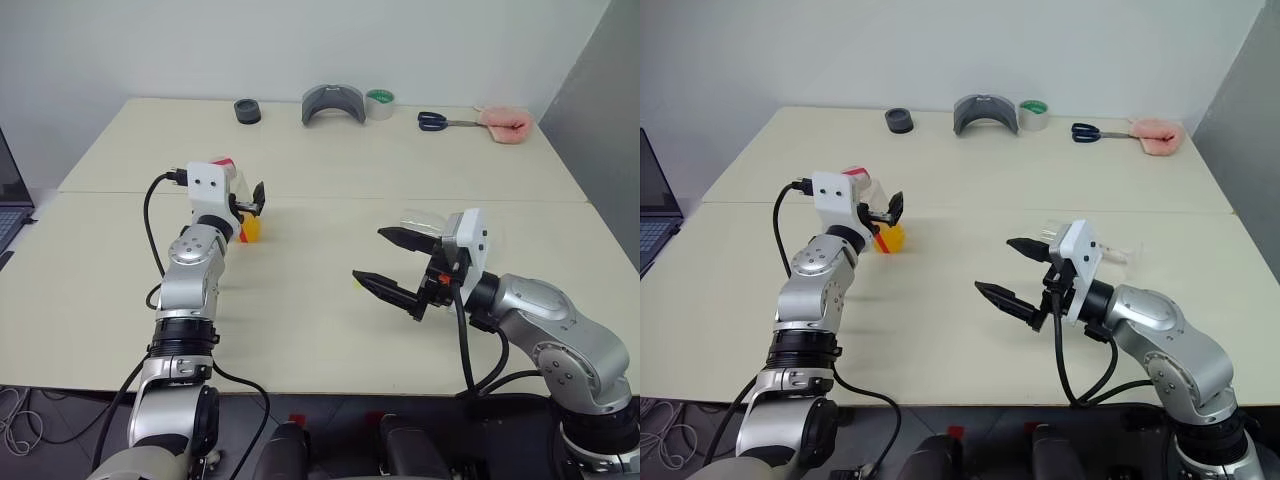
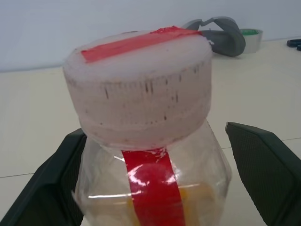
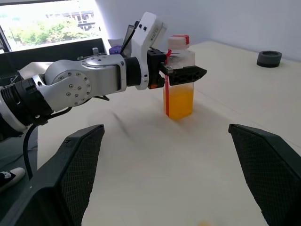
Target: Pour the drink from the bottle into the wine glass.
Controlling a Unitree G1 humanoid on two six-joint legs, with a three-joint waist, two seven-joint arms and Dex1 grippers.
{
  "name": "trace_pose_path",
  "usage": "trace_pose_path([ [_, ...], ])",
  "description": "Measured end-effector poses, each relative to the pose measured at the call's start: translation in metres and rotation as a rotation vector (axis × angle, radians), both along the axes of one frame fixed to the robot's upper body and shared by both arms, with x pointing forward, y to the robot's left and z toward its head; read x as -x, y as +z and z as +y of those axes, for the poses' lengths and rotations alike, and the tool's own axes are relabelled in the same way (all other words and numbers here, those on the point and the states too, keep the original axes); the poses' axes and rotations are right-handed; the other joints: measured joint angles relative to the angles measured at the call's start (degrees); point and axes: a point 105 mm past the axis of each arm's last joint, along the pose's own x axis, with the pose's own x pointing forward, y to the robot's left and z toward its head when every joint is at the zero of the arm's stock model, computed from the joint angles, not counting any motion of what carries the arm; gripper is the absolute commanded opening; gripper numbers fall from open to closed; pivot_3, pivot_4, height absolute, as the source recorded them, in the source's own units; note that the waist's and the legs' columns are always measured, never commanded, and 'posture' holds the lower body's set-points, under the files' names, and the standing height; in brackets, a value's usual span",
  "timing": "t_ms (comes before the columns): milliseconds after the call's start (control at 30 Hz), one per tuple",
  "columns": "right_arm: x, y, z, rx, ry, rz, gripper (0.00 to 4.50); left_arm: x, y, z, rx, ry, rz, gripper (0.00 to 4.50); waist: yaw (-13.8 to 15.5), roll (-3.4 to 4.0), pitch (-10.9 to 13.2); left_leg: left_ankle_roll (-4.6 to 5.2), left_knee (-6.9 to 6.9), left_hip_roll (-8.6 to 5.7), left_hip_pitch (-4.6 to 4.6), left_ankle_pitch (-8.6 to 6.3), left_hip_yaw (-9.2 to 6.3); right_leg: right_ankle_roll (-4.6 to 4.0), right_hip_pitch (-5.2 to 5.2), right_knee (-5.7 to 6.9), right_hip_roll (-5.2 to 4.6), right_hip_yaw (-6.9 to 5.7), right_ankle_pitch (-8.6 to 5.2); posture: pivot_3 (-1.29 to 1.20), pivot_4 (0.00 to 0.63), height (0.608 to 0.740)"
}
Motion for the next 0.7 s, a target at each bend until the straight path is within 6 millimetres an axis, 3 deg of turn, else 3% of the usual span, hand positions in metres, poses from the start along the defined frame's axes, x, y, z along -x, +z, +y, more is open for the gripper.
trace_pose_path([
  [167, -0.0001, -0.0001, -0.0001, 0.000, 0.000, 0.000, 4.50, 0.0000, 0.0000, 0.0000, 0.002, -0.001, 0.000, 4.48, 0.00, 0.00, 0.00, 0.00, 0.00, 0.00, 0.00, 0.00, 0.00, 0.00, 0.00, 0.00, 0.00, 0.00, 0.00, 0.00, 0.150, 0.740],
  [467, -0.0003, -0.0002, -0.0002, 0.000, -0.001, 0.000, 4.50, 0.0002, -0.0002, 0.0001, 0.004, -0.001, 0.000, 1.85, -0.01, 0.00, 0.00, 0.00, 0.00, 0.00, 0.00, 0.00, 0.01, 0.00, 0.00, 0.00, 0.00, 0.01, 0.00, 0.00, 0.150, 0.740],
  [700, -0.0006, 0.0002, -0.0001, 0.000, 0.000, -0.001, 4.50, 0.0034, -0.0012, -0.0018, 0.017, -0.008, -0.008, 1.79, 0.00, 0.00, 0.00, 0.00, 0.00, 0.00, 0.00, 0.00, 0.00, 0.00, 0.00, 0.00, 0.00, 0.01, 0.00, 0.00, 0.150, 0.740],
])
